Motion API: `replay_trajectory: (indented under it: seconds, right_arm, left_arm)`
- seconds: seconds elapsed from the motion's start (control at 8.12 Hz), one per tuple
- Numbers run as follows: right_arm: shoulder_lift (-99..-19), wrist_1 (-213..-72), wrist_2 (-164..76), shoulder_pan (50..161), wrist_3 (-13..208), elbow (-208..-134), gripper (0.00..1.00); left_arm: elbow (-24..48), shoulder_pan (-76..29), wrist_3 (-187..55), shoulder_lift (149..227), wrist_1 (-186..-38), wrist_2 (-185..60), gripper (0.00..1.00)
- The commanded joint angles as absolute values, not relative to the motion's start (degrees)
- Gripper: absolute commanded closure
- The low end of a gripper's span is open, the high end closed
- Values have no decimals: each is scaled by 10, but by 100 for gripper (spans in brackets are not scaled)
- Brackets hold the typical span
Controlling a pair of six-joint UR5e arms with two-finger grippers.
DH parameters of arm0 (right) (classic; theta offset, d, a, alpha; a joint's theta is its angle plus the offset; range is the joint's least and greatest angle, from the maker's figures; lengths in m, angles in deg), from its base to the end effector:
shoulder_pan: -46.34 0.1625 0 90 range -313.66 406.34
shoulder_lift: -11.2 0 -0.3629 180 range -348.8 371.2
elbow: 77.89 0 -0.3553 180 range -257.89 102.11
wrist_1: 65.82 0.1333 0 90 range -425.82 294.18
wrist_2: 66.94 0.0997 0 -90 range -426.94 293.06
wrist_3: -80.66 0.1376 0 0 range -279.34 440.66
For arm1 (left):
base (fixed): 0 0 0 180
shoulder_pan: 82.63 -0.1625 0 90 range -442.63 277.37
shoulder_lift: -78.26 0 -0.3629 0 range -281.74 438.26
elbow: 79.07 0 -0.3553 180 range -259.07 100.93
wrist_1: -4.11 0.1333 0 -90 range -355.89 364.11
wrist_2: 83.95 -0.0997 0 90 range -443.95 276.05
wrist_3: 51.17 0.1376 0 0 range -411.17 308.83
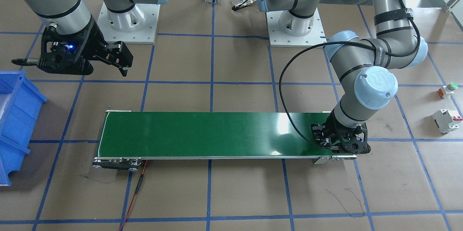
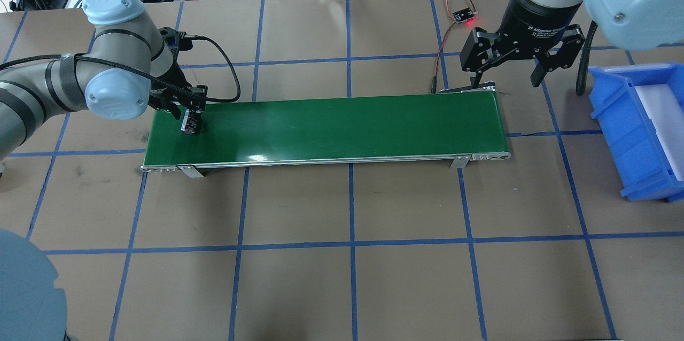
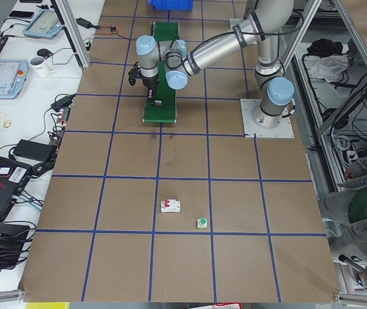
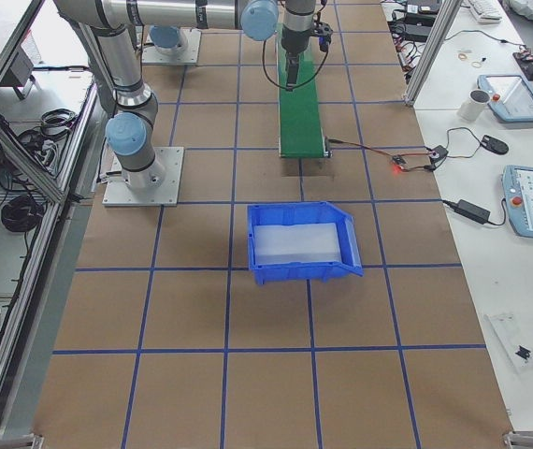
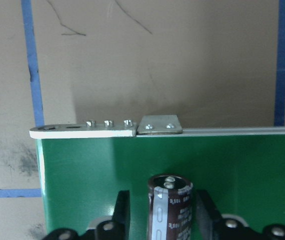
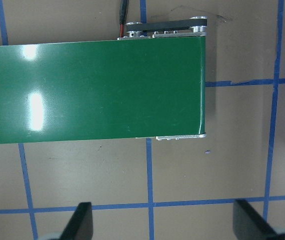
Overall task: Move capacitor from left to right
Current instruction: 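Lower the capacitor onto the green belt and open the left gripper, then raise the left gripper away while the right gripper moves to the belt's far end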
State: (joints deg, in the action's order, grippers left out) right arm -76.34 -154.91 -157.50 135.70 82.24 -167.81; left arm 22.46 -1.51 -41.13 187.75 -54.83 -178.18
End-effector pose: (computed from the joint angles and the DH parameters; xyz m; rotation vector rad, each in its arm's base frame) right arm 0.1268 -0.4637 0.3672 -0.0602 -3.1295 -0.0898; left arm -0.0406 -0.5381 0.1844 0.0310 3.0684 0.0176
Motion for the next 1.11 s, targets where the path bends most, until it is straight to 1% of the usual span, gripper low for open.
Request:
replay_trajectory:
  seconds: [0.0,0.12,0.25,0.37,0.74,0.86,0.99]
  right_arm:
    - [-763,-1549,-1576,1356,822,-1678,0]
    - [-763,-1549,-1576,1357,822,-1678,0]
    - [-763,-1549,-1576,1356,822,-1678,0]
    - [-763,-1549,-1576,1356,822,-1678,0]
    - [-762,-1549,-1582,1356,818,-1678,0]
    - [-762,-1550,-1585,1356,819,-1678,0]
    - [-762,-1553,-1583,1356,821,-1681,0]
  left_arm:
    - [220,-8,-419,1879,-538,-1816,10]
    - [219,-8,-419,1876,-541,-1819,4]
    - [216,-7,-420,1866,-549,-1816,0]
    - [192,-7,-425,1858,-555,-1811,0]
    - [86,-19,-417,1840,-636,-1795,0]
    - [70,-19,-414,1836,-637,-1797,0]
    - [70,-19,-414,1835,-637,-1797,0]
